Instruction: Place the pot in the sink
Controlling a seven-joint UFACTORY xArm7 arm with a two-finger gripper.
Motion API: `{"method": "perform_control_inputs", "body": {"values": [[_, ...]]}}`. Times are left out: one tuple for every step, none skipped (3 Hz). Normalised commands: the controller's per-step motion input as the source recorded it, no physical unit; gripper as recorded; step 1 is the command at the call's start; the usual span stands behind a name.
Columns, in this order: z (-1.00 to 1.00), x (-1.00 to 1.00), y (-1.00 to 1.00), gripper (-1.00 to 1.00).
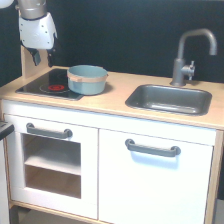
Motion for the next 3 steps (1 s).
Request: {"method": "perform_control_inputs", "body": {"values": [[-1.0,0.19,0.06,-0.23],[-1.0,0.28,0.08,0.61],[-1.0,0.43,-0.06,-0.82]]}}
